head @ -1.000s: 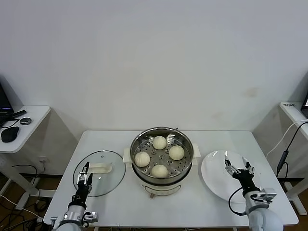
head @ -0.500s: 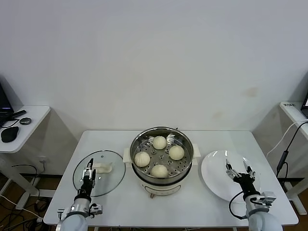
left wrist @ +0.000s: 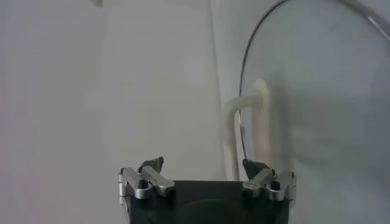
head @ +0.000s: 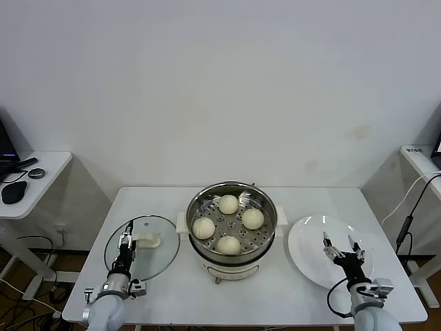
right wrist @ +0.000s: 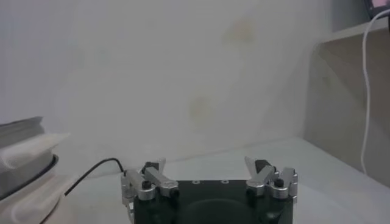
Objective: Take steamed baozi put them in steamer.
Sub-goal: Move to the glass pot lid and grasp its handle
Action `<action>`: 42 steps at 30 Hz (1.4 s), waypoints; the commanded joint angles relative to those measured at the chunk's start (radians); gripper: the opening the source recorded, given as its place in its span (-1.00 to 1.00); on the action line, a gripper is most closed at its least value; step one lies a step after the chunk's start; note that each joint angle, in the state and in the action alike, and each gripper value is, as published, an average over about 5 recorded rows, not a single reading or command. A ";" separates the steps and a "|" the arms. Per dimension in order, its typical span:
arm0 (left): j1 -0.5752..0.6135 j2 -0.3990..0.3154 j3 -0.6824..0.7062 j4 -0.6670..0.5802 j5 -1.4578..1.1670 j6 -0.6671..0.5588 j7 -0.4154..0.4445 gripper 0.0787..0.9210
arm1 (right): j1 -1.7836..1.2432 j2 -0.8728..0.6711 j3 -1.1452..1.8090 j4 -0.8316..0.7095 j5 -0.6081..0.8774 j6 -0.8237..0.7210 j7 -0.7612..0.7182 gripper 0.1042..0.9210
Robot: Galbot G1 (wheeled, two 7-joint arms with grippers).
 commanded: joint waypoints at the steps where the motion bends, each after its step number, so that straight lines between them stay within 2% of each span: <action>1: -0.094 -0.025 -0.002 0.088 -0.010 0.009 -0.001 0.77 | -0.013 0.008 0.004 -0.002 -0.008 0.006 0.000 0.76; 9: -0.142 -0.031 -0.006 0.135 -0.044 0.009 -0.013 0.77 | -0.018 0.015 -0.002 -0.005 -0.014 0.010 0.000 0.76; 18: -0.131 -0.039 -0.028 0.154 -0.048 -0.028 -0.029 0.72 | -0.020 0.014 -0.006 -0.004 -0.020 0.007 -0.001 0.76; 22: -0.119 -0.047 -0.034 0.143 -0.063 -0.017 -0.059 0.47 | -0.020 0.014 -0.010 -0.002 -0.018 0.006 0.000 0.76; 26: -0.100 -0.069 -0.050 0.065 -0.092 0.039 -0.066 0.20 | -0.022 0.017 -0.014 -0.003 -0.018 0.006 0.001 0.76; 30: -0.061 -0.075 -0.048 -0.061 -0.138 0.150 0.043 -0.07 | -0.021 0.021 -0.026 -0.004 -0.016 0.009 0.002 0.76; 33: -0.039 -0.076 -0.042 -0.144 -0.166 0.279 0.124 -0.27 | -0.019 0.026 -0.028 0.004 -0.014 0.005 0.005 0.76; 38: 0.009 -0.058 -0.028 -0.286 -0.167 0.454 0.168 -0.61 | -0.036 0.041 -0.030 0.013 -0.021 0.003 0.011 0.76; 40: 0.035 -0.043 -0.014 -0.349 -0.150 0.503 0.176 -0.71 | -0.046 0.044 -0.034 0.016 -0.024 0.008 0.010 0.76; 42: 0.053 -0.032 0.004 -0.416 -0.099 0.566 0.228 -0.74 | -0.054 0.045 -0.037 0.023 -0.022 0.010 0.010 0.76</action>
